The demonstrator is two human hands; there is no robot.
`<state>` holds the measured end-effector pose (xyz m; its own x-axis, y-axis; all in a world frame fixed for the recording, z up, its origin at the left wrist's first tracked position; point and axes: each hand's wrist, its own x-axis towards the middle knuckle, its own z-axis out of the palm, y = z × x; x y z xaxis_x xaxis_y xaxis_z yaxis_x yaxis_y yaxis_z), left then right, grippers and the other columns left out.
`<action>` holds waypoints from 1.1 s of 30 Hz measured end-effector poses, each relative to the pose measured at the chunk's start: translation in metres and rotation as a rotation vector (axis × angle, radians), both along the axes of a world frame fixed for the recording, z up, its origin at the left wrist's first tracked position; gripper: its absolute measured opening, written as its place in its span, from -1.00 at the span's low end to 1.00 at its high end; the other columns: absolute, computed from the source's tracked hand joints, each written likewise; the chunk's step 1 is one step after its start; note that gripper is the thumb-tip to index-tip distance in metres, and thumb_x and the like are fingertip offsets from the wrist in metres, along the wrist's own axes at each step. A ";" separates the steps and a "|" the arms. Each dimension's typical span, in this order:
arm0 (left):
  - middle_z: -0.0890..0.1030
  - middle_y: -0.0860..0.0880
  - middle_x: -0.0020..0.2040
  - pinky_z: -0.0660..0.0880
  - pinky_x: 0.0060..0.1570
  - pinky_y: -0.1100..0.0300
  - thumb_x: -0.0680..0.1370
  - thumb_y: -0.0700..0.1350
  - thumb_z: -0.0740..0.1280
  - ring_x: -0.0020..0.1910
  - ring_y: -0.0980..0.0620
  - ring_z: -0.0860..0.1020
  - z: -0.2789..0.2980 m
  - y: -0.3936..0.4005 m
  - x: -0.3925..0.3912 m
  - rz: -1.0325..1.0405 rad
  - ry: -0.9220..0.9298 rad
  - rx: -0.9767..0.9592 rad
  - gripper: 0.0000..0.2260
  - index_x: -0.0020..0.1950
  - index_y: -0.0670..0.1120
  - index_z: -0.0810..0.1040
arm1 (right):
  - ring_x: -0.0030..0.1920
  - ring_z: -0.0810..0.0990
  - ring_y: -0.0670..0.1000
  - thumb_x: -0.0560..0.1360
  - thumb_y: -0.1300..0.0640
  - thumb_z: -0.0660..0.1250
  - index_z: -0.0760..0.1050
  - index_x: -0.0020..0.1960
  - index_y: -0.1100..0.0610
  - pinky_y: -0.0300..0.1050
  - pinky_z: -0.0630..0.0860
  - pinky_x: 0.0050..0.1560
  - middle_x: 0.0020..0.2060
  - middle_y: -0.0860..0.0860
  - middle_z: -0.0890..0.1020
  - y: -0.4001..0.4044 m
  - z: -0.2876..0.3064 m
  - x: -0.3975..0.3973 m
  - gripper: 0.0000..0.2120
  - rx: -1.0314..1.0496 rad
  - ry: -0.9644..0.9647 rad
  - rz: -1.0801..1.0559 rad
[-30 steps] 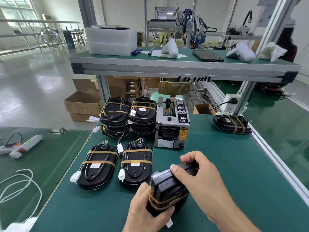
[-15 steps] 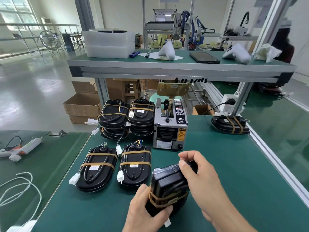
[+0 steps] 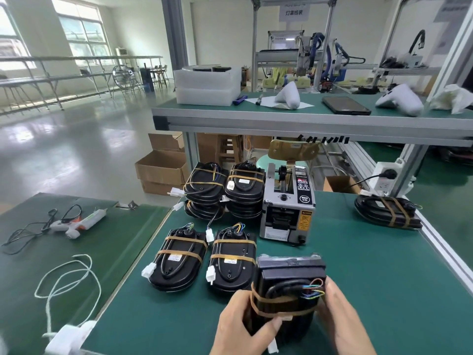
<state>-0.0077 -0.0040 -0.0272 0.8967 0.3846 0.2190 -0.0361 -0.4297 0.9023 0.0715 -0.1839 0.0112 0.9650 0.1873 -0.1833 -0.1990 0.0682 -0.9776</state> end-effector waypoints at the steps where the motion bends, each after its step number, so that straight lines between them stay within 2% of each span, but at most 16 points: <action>1: 0.67 0.09 -0.10 0.55 -0.07 0.26 0.40 0.17 0.60 -0.09 0.11 0.65 -0.002 0.000 0.000 0.010 -0.004 0.006 -0.69 0.04 0.15 0.60 | 0.46 0.47 -0.05 0.70 0.13 0.21 0.57 0.35 -0.04 0.03 0.25 0.57 0.40 -0.03 0.59 0.000 -0.006 -0.009 -0.71 -0.081 -0.055 0.006; 4: 0.62 0.08 -0.14 0.49 -0.11 0.34 0.41 0.18 0.58 -0.11 0.13 0.62 0.000 -0.001 -0.001 0.040 0.001 -0.007 -0.72 -0.01 0.12 0.60 | 0.51 0.43 -0.04 0.59 0.45 0.28 0.48 0.42 0.13 -0.05 0.21 0.60 0.44 0.07 0.54 -0.001 -0.026 -0.028 -0.55 -0.168 -0.213 0.064; 6: 0.60 0.07 -0.19 0.48 -0.14 0.33 0.42 0.17 0.53 -0.16 0.15 0.60 0.000 0.002 -0.001 0.044 -0.005 -0.008 -0.77 -0.08 0.09 0.58 | 0.56 0.38 0.05 0.55 0.52 0.29 0.42 0.47 0.27 0.08 0.17 0.62 0.48 0.13 0.48 0.001 -0.027 -0.029 -0.49 -0.218 -0.289 0.080; 7: 0.56 0.07 -0.26 0.46 -0.17 0.27 0.43 0.17 0.48 -0.24 0.17 0.56 0.002 0.004 -0.002 0.039 -0.013 0.031 -0.78 -0.16 0.08 0.54 | 0.53 0.40 0.04 0.54 0.53 0.29 0.42 0.46 0.30 0.05 0.20 0.61 0.47 0.13 0.48 0.001 -0.026 -0.027 -0.49 -0.236 -0.314 0.082; 9: 0.46 0.03 -0.34 0.44 -0.18 0.11 0.48 0.20 0.35 -0.31 0.10 0.46 -0.001 0.004 -0.007 0.055 -0.046 0.217 -0.74 -0.23 0.04 0.47 | 0.33 0.58 -0.08 0.54 0.55 0.28 0.50 0.38 0.33 -0.26 0.38 0.42 0.31 0.13 0.63 0.000 -0.023 -0.027 -0.56 -0.152 -0.278 0.072; 11: 0.55 0.00 -0.28 0.53 -0.06 0.06 0.58 0.20 0.24 -0.21 0.05 0.54 -0.007 0.005 -0.011 0.049 -0.037 0.212 -0.66 -0.13 -0.02 0.62 | 0.01 0.69 -0.24 0.55 0.51 0.31 0.60 0.26 0.32 -0.48 0.50 0.10 0.08 0.07 0.75 0.002 -0.019 -0.029 -0.68 -0.083 -0.191 0.057; 12: 0.58 0.02 -0.24 0.54 -0.03 0.18 0.62 0.18 0.18 -0.17 0.11 0.57 -0.007 0.005 -0.014 0.023 -0.035 0.224 -0.62 -0.07 -0.02 0.68 | -0.09 0.69 -0.30 0.55 0.48 0.33 0.63 0.21 0.32 -0.52 0.51 0.00 0.02 0.05 0.77 0.004 -0.018 -0.029 -0.73 -0.056 -0.154 0.027; 14: 0.45 0.06 -0.36 0.40 -0.25 0.35 0.64 0.20 0.08 -0.33 0.16 0.45 -0.012 0.011 -0.018 -0.030 -0.082 0.300 -0.51 -0.16 -0.06 0.66 | -0.18 0.68 -0.34 0.57 0.42 0.36 0.67 0.15 0.29 -0.53 0.51 -0.13 -0.04 0.02 0.78 0.009 -0.015 -0.020 -0.80 -0.020 -0.064 -0.051; 16: 0.31 -0.02 -0.42 0.30 -0.39 0.31 0.62 0.18 0.10 -0.43 0.07 0.33 -0.009 0.015 -0.014 0.068 -0.057 0.350 -0.51 -0.27 -0.11 0.57 | -0.19 0.69 -0.28 0.60 0.32 0.37 0.69 0.11 0.20 -0.46 0.55 -0.18 -0.10 -0.05 0.78 0.016 -0.007 -0.009 -0.84 -0.008 0.008 -0.079; 18: 0.36 -0.04 -0.44 0.34 -0.37 0.19 0.58 0.07 0.18 -0.43 0.02 0.38 -0.007 0.015 -0.004 0.046 -0.013 0.328 -0.63 -0.26 -0.13 0.57 | -0.12 0.74 -0.06 0.62 0.19 0.38 0.70 0.11 0.09 -0.17 0.63 -0.16 -0.06 0.01 0.79 0.025 0.001 0.000 -0.86 -0.007 0.054 -0.025; 19: 0.41 -0.03 -0.45 0.35 -0.35 0.15 0.55 0.00 0.20 -0.42 0.01 0.43 -0.007 0.015 -0.001 0.035 0.008 0.303 -0.70 -0.23 -0.13 0.60 | -0.17 0.73 0.03 0.63 0.12 0.38 0.70 0.12 0.06 -0.09 0.63 -0.23 -0.07 0.05 0.78 0.030 0.006 0.005 -0.86 -0.018 0.070 0.004; 21: 0.54 -0.02 -0.44 0.43 -0.31 0.13 0.47 -0.09 0.22 -0.40 0.07 0.52 -0.003 0.012 0.002 -0.020 0.060 0.259 -0.79 -0.25 -0.06 0.63 | -0.35 0.64 0.00 0.65 0.02 0.35 0.70 0.10 0.03 -0.15 0.52 -0.43 -0.16 0.03 0.77 0.044 0.014 0.016 -0.83 -0.098 0.054 0.056; 23: 0.59 0.09 -0.38 0.46 -0.26 0.26 0.43 -0.15 0.24 -0.34 0.18 0.56 0.002 0.010 0.004 -0.066 0.109 0.109 -0.83 -0.31 -0.02 0.58 | -0.46 0.55 -0.10 0.66 -0.05 0.32 0.69 0.10 0.01 -0.20 0.43 -0.50 -0.23 -0.02 0.75 0.061 0.018 0.025 -0.79 -0.187 0.017 0.091; 25: 0.56 0.21 -0.38 0.43 -0.23 0.34 0.43 -0.21 0.26 -0.32 0.22 0.55 0.005 0.010 0.005 -0.095 0.124 0.091 -0.81 -0.34 -0.01 0.55 | -0.40 0.58 -0.16 0.67 -0.08 0.28 0.63 0.16 -0.03 -0.27 0.43 -0.47 -0.19 -0.06 0.75 0.079 0.021 0.028 -0.79 -0.247 0.003 0.113; 29: 0.56 0.17 -0.36 0.44 -0.23 0.28 0.49 -0.41 0.28 -0.32 0.17 0.54 0.000 0.016 0.007 -0.120 0.108 0.042 -0.66 -0.36 -0.03 0.55 | -0.15 0.70 -0.06 0.69 -0.10 0.24 0.56 0.24 -0.04 -0.30 0.51 -0.40 -0.10 -0.11 0.75 0.107 0.019 0.030 -0.76 -0.253 0.028 0.165; 33: 0.57 0.15 -0.37 0.43 -0.25 0.28 0.51 -0.38 0.28 -0.32 0.17 0.54 -0.004 0.016 0.008 -0.111 0.134 0.024 -0.67 -0.35 -0.03 0.55 | -0.12 0.73 -0.05 0.67 -0.13 0.26 0.58 0.23 -0.05 -0.21 0.63 -0.32 -0.09 -0.12 0.75 0.121 0.014 0.033 -0.75 -0.247 0.041 0.178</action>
<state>0.0005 0.0119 -0.0316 0.9553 0.2773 0.1022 0.0357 -0.4516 0.8915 0.1045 -0.0629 0.0248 0.9118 0.2981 -0.2824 -0.2261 -0.2097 -0.9513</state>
